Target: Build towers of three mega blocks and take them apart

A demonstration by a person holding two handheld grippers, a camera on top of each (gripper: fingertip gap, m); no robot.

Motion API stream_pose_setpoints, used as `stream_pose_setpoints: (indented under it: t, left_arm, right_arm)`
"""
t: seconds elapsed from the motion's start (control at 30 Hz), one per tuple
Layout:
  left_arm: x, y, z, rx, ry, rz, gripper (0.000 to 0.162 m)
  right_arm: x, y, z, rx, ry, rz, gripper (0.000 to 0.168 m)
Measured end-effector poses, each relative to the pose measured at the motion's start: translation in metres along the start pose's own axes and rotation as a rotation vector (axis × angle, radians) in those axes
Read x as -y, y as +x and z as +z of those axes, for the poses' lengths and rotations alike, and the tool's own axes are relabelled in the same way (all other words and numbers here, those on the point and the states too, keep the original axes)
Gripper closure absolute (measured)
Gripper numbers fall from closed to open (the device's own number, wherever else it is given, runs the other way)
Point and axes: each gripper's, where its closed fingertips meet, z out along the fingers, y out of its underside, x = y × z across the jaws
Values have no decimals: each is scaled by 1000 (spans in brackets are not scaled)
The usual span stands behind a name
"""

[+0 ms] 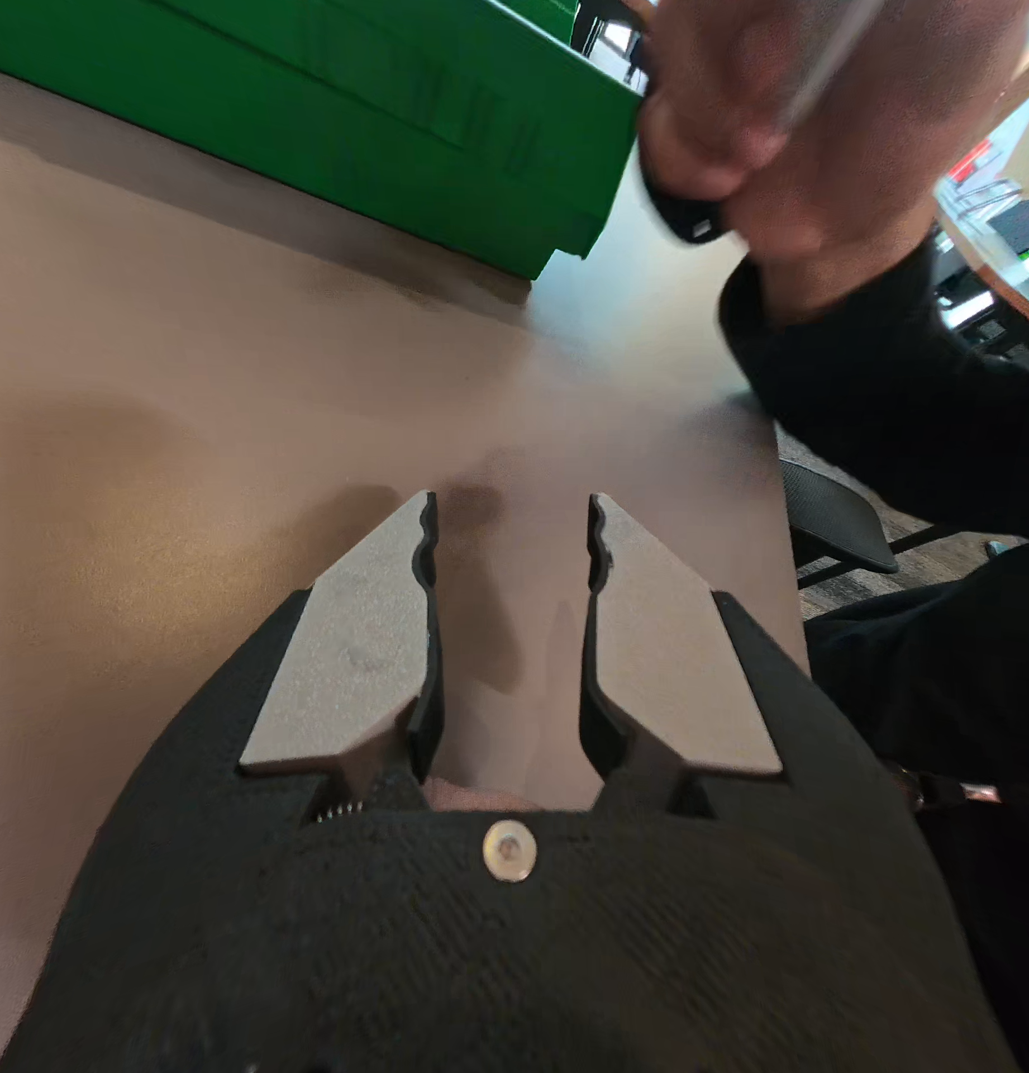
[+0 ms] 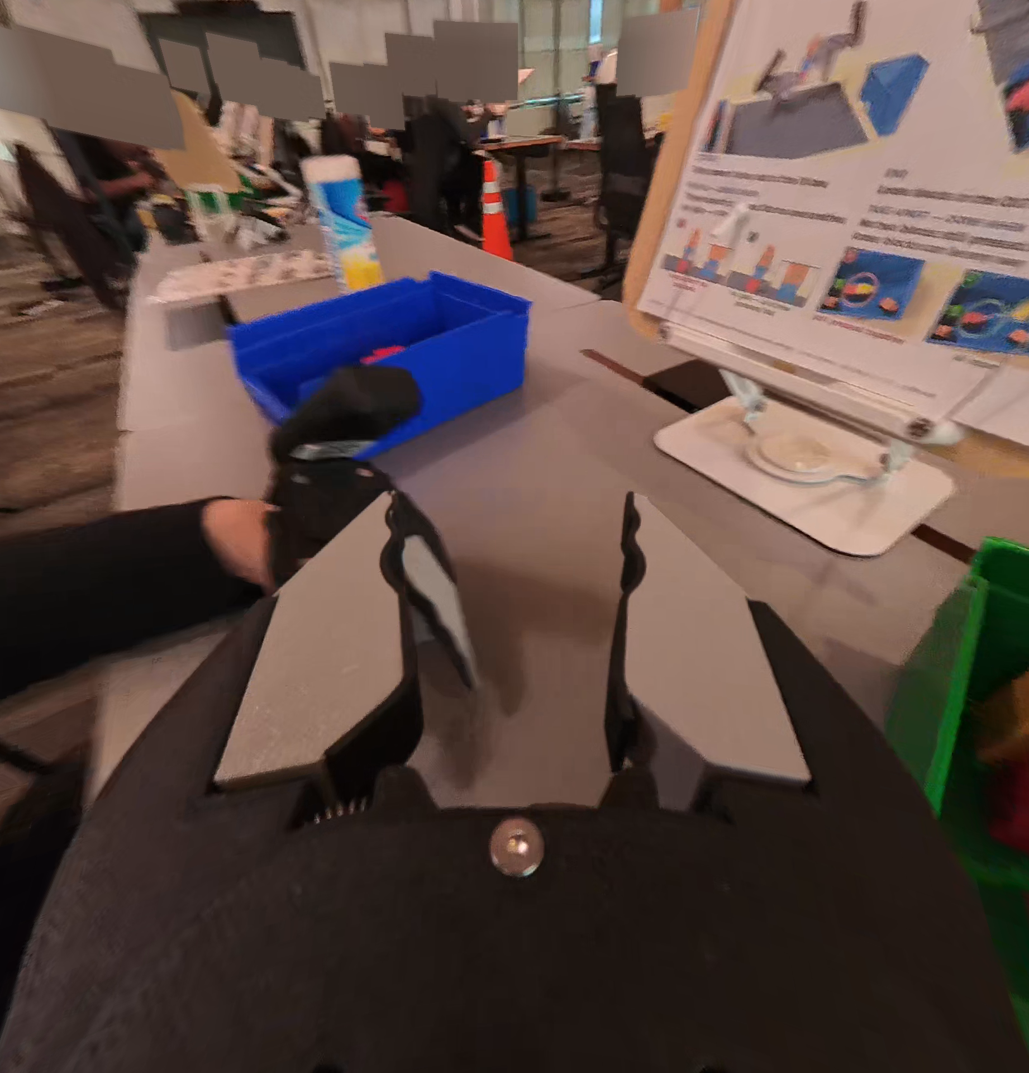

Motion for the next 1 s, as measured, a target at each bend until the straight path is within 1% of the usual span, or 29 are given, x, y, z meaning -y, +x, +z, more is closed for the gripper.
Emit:
stream_pose_setpoints:
  t: [0.03, 0.1, 0.13, 0.17, 0.2, 0.23, 0.27, 0.3, 0.33, 0.37, 0.43, 0.47, 0.53, 0.6, 0.63, 0.7, 0.77, 0.8, 0.83, 0.87, 0.9, 0.93, 0.97, 1.0]
  left_arm:
    - [-1, 0, 0, 0, -6, 0, 112]
    - [-4, -1, -1, 0, -22, -7, 111]
    - [-6, -2, -2, 3, -31, -11, 111]
    - [-7, -4, -2, 13, -41, -9, 111]
    - [-8, -6, -3, 33, -51, 2, 111]
    - [-9, -9, -3, 63, -59, 24, 111]
    - [-8, -12, -5, 106, -65, 57, 111]
    - [-5, -14, -11, 151, -59, 93, 111]
    - [4, -12, -19, 177, -16, 114, 113]
    - [18, -4, -32, 171, 62, 114, 115]
    - [47, 11, -71, 168, 240, 80, 115]
    - [60, 12, -97, 202, 323, 69, 114]
    - [83, 0, -160, 354, 452, 55, 115]
    - [92, -32, -227, 575, 476, 28, 112]
    - [91, -51, -258, 677, 455, 4, 108]
    - [80, -95, -311, 840, 391, -77, 106]
    - [58, -139, -342, 916, 279, -164, 102]
    - [43, -158, -348, 912, 206, -198, 95]
    - [30, -171, -346, 867, 126, -211, 91]
    - [20, -176, -341, 792, 51, -179, 95]
    - [13, -179, -337, 742, -8, -107, 99]
    - [7, -185, -338, 745, -60, -25, 98]
    - [1, -194, -343, 786, -114, 38, 98]
    - [-6, -204, -347, 819, -173, 64, 98]
  right_arm:
    - [-13, 14, 8, -72, 15, -24, 95]
    - [-36, 38, 17, -159, 53, -44, 98]
    - [-44, 44, 19, -178, 53, -10, 94]
    - [-48, 40, 22, -137, 33, 28, 88]
    - [-55, 38, 24, -117, 13, 21, 97]
    - [-60, 43, 24, -148, 18, 3, 100]
    - [-63, 47, 25, -176, 25, -10, 92]
    - [-65, 46, 28, -171, 20, -9, 90]
    - [-67, 43, 30, -150, 14, 4, 92]
    - [-68, 40, 32, -134, 20, 21, 93]
    - [-70, 33, 35, -110, 31, 37, 93]
    - [-71, 30, 36, -104, 28, 29, 94]
    - [-73, 24, 39, -95, 15, 0, 95]
    - [-75, 17, 43, -86, 2, -28, 96]
    - [-77, 13, 45, -79, -5, -43, 96]
    - [-82, 7, 49, -69, -29, -74, 97]
    - [-86, 3, 53, -64, -45, -98, 97]
    - [-88, 1, 54, -55, -52, -102, 97]
    - [-90, -3, 56, -39, -58, -102, 97]
    - [-92, -8, 58, -9, -66, -101, 95]
    - [-95, -14, 59, 26, -75, -101, 93]
    - [-98, -18, 60, 45, -83, -105, 93]
    - [-99, -19, 61, 49, -89, -114, 94]
    - [-100, -21, 62, 52, -93, -124, 94]
